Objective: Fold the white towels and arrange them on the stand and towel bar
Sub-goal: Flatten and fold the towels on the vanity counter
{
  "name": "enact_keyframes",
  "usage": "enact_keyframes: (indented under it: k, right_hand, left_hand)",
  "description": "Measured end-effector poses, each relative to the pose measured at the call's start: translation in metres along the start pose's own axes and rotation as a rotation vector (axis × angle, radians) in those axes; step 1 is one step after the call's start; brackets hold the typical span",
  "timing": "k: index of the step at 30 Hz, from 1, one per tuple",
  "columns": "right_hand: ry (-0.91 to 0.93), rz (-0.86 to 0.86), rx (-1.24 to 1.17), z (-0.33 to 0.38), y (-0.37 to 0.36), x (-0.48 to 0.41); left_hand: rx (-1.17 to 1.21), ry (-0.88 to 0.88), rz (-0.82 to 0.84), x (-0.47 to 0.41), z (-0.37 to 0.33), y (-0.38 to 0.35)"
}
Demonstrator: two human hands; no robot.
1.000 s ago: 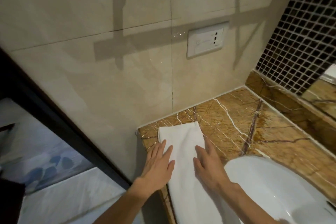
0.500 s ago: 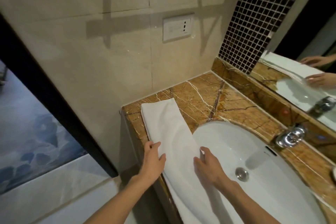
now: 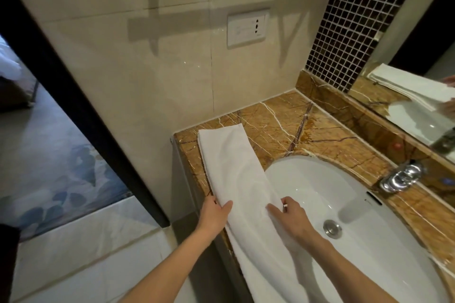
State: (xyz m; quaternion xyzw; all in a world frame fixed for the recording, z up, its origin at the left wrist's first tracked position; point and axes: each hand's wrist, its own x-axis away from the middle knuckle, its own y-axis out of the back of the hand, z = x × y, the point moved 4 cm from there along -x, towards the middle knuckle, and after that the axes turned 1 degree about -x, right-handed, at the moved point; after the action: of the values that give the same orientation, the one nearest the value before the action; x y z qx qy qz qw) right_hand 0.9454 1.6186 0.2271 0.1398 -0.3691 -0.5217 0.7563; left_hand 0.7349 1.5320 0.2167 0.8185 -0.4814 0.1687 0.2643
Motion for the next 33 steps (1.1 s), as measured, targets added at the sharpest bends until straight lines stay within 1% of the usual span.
enact_keyframes:
  k: [4,7,10,12,14,16,19,21,23,26,28,30,33]
  right_hand:
    - [0.025,0.059,-0.060,0.004,0.006,-0.001]
    - [0.010,0.127,-0.105,0.004,0.011,0.002]
    - [-0.042,0.203,-0.100,-0.003,0.017,0.004]
    - [-0.057,0.275,-0.084,-0.010,0.020,0.005]
    - [-0.059,0.311,-0.046,-0.015,0.023,0.008]
    - [-0.051,0.305,-0.002,-0.022,0.027,0.011]
    - [-0.034,0.294,0.036,-0.031,0.031,0.019]
    - [-0.033,0.289,-0.007,-0.034,0.033,0.025]
    - [-0.047,0.292,-0.048,-0.040,0.035,0.033]
    - [-0.090,0.340,-0.051,-0.055,0.038,0.050]
    - [-0.102,0.353,-0.049,-0.066,0.042,0.063]
    - [-0.066,0.323,0.017,-0.071,0.047,0.074]
    - [0.051,0.192,0.117,-0.067,0.055,0.083]
  left_hand:
    - [0.188,0.077,0.038,0.005,0.003,-0.005]
    - [0.345,0.147,0.149,0.022,0.002,-0.012]
    - [0.333,0.182,0.223,0.041,0.008,-0.020]
    - [0.313,0.178,0.193,0.048,0.014,-0.022]
    - [0.325,0.169,0.124,0.049,0.020,-0.020]
    - [0.337,0.161,0.070,0.051,0.025,-0.017]
    - [0.387,0.157,0.048,0.056,0.032,-0.019]
    - [0.420,0.163,0.089,0.064,0.034,-0.023]
    - [0.420,0.165,0.170,0.073,0.036,-0.029]
    - [0.425,0.174,0.275,0.089,0.044,-0.038]
    - [0.424,0.182,0.302,0.099,0.050,-0.044]
    - [0.428,0.182,0.308,0.108,0.055,-0.049]
    - [0.455,0.153,0.284,0.116,0.052,-0.049]
